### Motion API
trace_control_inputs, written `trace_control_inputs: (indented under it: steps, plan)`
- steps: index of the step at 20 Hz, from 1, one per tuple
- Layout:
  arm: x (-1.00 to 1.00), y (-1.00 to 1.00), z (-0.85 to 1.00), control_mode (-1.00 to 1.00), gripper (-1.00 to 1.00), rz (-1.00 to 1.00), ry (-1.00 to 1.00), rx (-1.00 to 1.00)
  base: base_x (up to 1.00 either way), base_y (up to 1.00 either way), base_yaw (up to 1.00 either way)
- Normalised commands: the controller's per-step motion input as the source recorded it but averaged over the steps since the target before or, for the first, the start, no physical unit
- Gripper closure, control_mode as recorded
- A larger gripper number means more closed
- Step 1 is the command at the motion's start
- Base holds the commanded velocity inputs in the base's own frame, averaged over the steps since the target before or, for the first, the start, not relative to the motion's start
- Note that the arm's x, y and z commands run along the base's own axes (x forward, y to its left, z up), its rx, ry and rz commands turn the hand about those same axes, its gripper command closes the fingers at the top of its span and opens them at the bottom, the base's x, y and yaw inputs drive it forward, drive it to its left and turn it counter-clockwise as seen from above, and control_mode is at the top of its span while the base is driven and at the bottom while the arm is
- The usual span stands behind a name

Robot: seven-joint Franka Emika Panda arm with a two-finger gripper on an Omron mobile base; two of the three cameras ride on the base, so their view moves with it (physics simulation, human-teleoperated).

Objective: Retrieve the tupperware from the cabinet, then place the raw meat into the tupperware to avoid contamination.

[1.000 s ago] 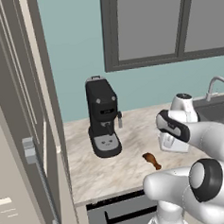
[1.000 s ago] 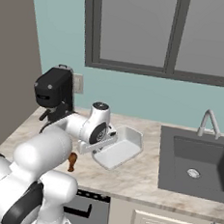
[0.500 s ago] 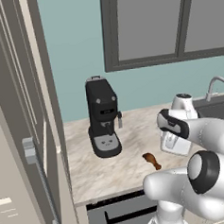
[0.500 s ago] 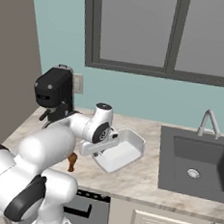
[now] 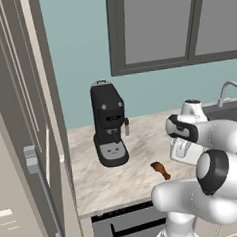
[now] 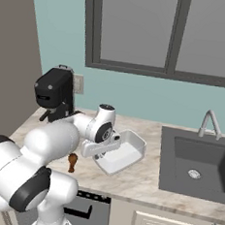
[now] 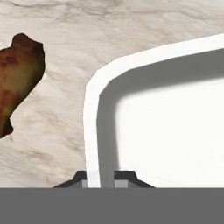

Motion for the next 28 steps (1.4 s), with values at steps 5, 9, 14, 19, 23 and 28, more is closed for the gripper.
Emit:
trace_control_inputs:
  steps: [5,9,14,19,23,28]
  plan:
    - [-0.07,0.00,-0.18,-1.00,-1.00,0.00,0.03,0.00,0.00,0.00,0.00]
    - [-0.09,0.00,-0.01,-1.00,-1.00,0.00,0.00,0.00,0.00,0.00,0.00]
    - [-0.09,-0.02,0.05,-1.00,-1.00,0.00,0.00,0.00,0.00,0.00,0.00]
    - [-0.10,0.00,0.14,-1.00,-1.00,0.00,0.00,0.00,0.00,0.00,0.00]
    - [-0.06,0.00,0.25,-1.00,-1.00,0.00,-0.02,0.00,0.00,0.00,0.00]
    - [-0.03,0.00,0.28,-1.00,-1.00,-0.01,-0.03,0.00,0.00,0.00,0.00]
